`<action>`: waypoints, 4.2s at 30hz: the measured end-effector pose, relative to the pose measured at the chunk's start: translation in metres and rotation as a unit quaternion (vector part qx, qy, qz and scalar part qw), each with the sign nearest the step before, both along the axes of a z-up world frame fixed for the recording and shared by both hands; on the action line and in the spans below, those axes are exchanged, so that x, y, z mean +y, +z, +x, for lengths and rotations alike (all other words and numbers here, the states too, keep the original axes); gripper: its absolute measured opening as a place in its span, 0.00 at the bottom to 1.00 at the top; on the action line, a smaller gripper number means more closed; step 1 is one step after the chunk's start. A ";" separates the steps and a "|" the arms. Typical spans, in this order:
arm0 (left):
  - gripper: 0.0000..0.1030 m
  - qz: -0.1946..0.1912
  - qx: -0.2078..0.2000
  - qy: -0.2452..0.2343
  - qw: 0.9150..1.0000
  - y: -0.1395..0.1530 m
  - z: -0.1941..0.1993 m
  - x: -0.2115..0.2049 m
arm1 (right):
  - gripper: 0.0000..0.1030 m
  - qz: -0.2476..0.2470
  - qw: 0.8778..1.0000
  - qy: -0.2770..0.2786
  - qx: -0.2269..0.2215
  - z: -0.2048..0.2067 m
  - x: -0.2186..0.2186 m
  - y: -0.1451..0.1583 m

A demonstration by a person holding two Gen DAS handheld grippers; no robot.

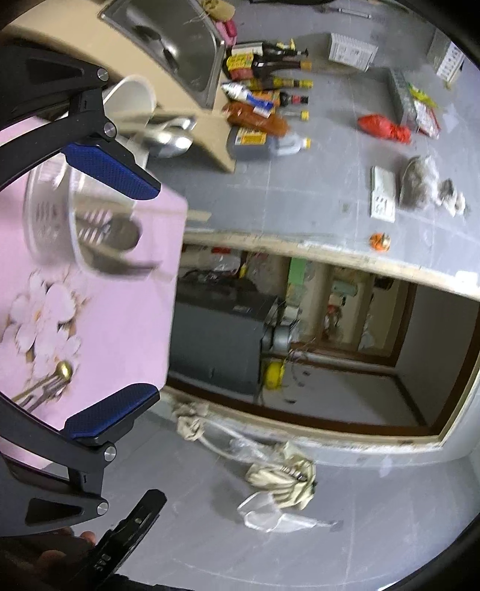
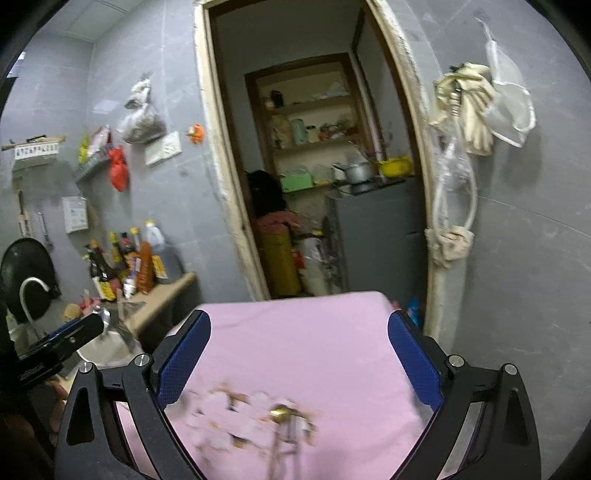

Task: Organize utensils
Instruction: 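Withdraw both open tools back to the gold spoon and silver knife, then grasp the gold spoon with the left tool while the right tool grasps the silver knife, then carry the gold spoon into the basket with the left tool while the right tool drops the knife in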

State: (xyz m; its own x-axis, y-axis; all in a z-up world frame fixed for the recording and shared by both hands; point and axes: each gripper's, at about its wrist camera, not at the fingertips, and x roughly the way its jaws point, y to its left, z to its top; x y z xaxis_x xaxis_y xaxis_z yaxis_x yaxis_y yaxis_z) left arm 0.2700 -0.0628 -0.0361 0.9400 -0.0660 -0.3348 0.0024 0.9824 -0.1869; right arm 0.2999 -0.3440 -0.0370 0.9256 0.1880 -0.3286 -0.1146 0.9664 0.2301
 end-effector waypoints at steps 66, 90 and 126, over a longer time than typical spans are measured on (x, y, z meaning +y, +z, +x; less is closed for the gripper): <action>0.59 -0.005 0.227 -0.160 0.961 -0.141 0.088 -0.103 | 0.85 -0.055 0.970 0.044 0.231 0.057 -0.026 -0.152; 0.12 -0.008 0.269 -0.195 0.943 -0.160 0.129 -0.112 | 0.34 -0.002 0.963 0.086 0.254 0.088 -0.001 -0.172; 0.02 0.004 0.178 -0.150 0.972 -0.112 0.077 -0.096 | 0.10 0.079 0.967 0.059 0.236 0.065 -0.001 -0.136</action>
